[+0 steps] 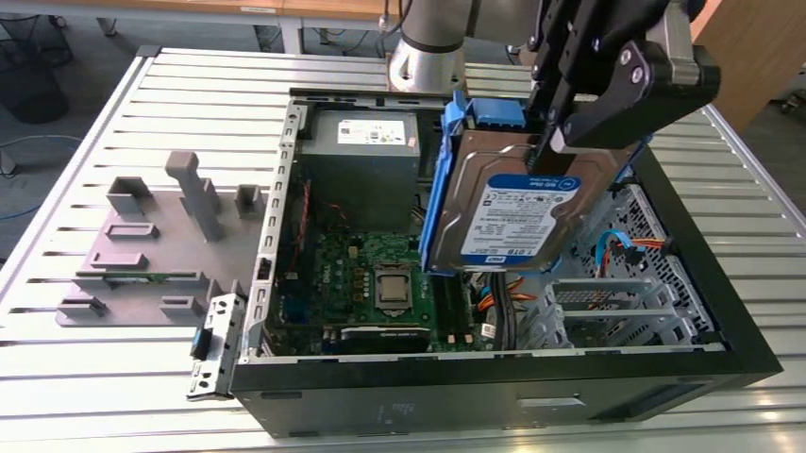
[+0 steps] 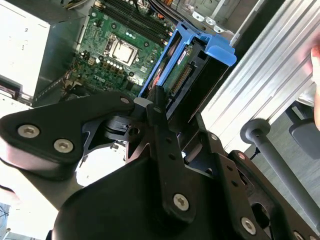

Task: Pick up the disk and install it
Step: 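Pick up the disk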

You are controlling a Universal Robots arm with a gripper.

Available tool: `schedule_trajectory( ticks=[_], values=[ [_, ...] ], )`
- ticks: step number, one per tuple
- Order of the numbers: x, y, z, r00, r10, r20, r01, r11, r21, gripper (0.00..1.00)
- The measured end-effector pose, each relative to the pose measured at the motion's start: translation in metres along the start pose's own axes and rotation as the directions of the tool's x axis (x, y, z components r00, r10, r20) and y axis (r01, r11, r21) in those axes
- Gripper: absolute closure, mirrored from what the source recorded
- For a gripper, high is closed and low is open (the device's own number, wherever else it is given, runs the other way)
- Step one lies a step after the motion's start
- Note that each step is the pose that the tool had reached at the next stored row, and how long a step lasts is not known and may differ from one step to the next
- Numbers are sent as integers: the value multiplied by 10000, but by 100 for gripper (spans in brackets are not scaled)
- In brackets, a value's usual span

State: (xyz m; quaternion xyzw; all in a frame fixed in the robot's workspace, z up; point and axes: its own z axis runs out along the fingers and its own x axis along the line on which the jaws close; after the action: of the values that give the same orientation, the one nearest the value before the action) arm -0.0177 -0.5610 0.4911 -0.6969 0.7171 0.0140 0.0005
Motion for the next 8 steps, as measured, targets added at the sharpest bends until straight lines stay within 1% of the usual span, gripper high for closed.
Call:
schedule_trajectory(
  ticks=[4,8],
  values=[
    [78,-2,-1,10000,6,-1,-6,10000,0,65],
    [123,-9,0,10000,11,0,-11,10000,0,65]
  ],
)
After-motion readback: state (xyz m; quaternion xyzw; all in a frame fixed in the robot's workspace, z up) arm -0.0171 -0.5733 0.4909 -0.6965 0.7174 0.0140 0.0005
